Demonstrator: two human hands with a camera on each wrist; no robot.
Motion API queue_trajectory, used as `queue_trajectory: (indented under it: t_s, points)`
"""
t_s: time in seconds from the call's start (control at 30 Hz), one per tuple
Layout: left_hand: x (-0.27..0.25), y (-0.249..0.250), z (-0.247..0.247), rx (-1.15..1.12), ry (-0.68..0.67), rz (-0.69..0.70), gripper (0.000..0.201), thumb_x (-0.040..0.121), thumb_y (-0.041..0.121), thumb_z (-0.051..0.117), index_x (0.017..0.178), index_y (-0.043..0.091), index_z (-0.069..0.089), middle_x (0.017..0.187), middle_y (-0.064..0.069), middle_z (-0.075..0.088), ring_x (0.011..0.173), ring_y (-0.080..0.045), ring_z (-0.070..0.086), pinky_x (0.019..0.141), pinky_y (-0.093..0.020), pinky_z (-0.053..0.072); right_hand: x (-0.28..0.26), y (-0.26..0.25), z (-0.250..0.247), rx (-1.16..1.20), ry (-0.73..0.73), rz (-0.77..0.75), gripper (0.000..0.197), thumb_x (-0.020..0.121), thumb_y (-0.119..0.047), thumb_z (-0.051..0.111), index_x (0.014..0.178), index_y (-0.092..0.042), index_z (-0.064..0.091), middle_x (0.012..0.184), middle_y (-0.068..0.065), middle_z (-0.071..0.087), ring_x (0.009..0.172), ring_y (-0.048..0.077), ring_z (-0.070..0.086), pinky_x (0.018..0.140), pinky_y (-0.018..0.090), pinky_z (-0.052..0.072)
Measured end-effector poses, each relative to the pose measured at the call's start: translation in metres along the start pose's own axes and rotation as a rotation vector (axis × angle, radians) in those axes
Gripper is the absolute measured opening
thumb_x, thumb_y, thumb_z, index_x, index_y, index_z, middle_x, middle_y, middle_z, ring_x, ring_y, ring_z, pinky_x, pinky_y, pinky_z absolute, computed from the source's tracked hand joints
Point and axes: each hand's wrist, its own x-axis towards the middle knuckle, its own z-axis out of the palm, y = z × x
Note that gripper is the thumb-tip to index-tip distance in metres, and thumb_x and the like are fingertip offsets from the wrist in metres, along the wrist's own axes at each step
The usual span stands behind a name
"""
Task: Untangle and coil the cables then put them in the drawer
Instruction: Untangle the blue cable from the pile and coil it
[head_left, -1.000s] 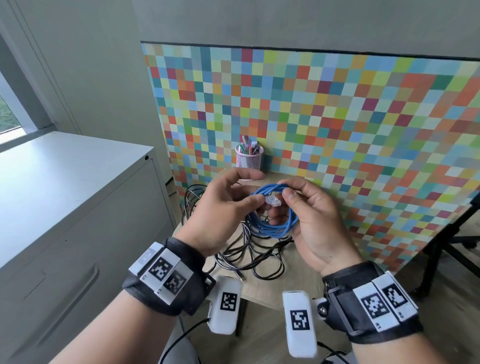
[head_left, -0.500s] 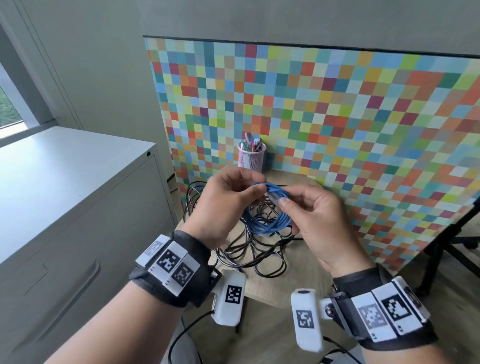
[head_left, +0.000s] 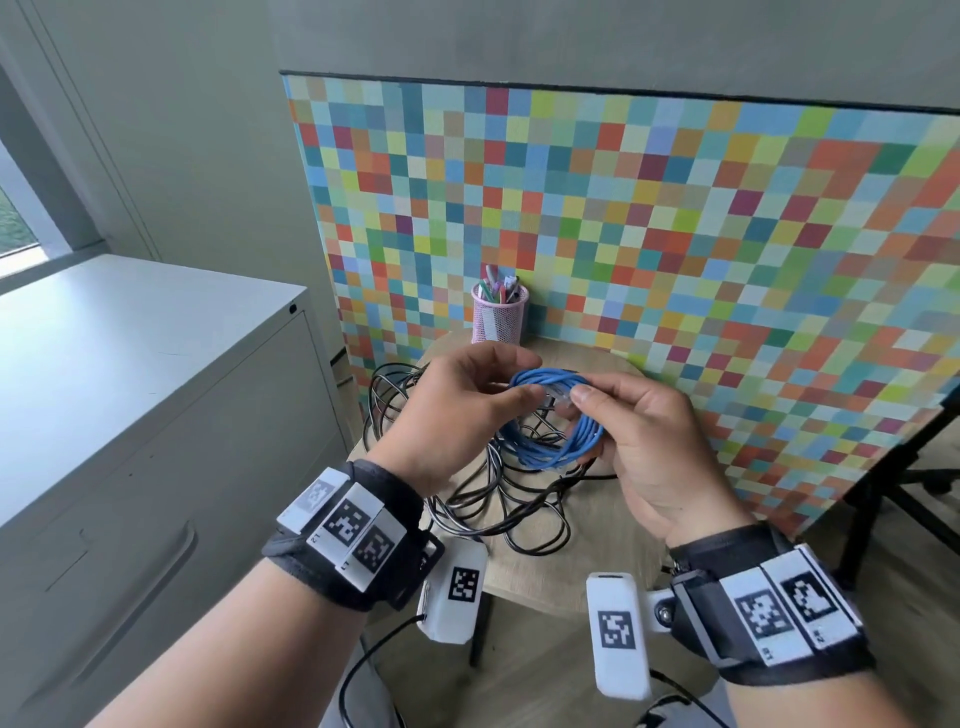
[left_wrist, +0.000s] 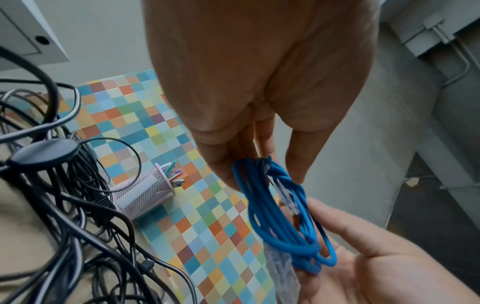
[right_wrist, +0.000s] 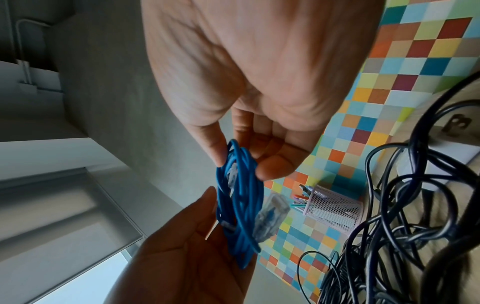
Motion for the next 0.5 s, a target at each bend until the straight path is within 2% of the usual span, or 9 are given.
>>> queue_trajectory:
  t_s: [0.07,0.13,0.27,0.4,0.5]
  points:
    - [-0.0003,-0.0004,0.0012,0.038,-0.011,-0.002,0.022,0.091,0.004,0.075,0.111,0.009,0.07,0.097,-0.013,0.077,0.082,-0.017,0.069,0.084,-0.041,0.06,0.0002,0.0007,-0.0003,0.013,-0.005,0.02,0.017,0.097,-0.005,0.067,0.098,-0.013,0.081,0.09,0.012,0.078,0.087,0.024,0.07,0.088,0.06,0.054]
    - [-0.0001,-0.0015,0.0021,0.06,-0.011,0.005,0.022,0.091,0.004,0.076,0.11,0.011,0.071,0.1,-0.014,0.077,0.083,-0.02,0.069,0.089,-0.046,0.059,0.0005,0.0014,-0.0008,0.02,-0.014,0.037,0.016,0.097,-0.004,0.066,0.101,-0.011,0.08,0.094,0.013,0.078,0.088,0.024,0.07,0.086,0.056,0.053]
    - [0.0023,-0.0033,0.003,0.126,0.0,0.029,0.019,0.09,0.006,0.077,0.105,0.017,0.072,0.098,-0.011,0.078,0.081,-0.021,0.07,0.089,-0.053,0.059,0.0011,0.0017,-0.0018,0.0,-0.041,0.049,0.021,0.096,0.001,0.065,0.103,-0.012,0.08,0.101,0.02,0.078,0.085,0.024,0.067,0.081,0.05,0.051]
    - [0.0029,-0.0034,0.0033,0.194,-0.015,0.051,0.012,0.091,0.011,0.077,0.1,0.019,0.076,0.092,-0.009,0.077,0.077,-0.018,0.067,0.085,-0.05,0.06,0.0033,0.0045,-0.0036,-0.026,-0.016,0.021,0.019,0.094,-0.003,0.069,0.104,-0.013,0.082,0.101,0.017,0.078,0.086,0.024,0.068,0.085,0.05,0.054]
    - [0.0035,-0.0033,0.0047,0.203,-0.04,0.06,0.005,0.093,0.013,0.075,0.097,0.015,0.077,0.088,-0.013,0.076,0.072,-0.015,0.063,0.075,-0.04,0.058,0.004,0.0053,-0.0034,-0.007,0.023,-0.001,0.016,0.093,-0.003,0.071,0.103,-0.011,0.081,0.099,0.013,0.08,0.09,0.024,0.072,0.088,0.047,0.058]
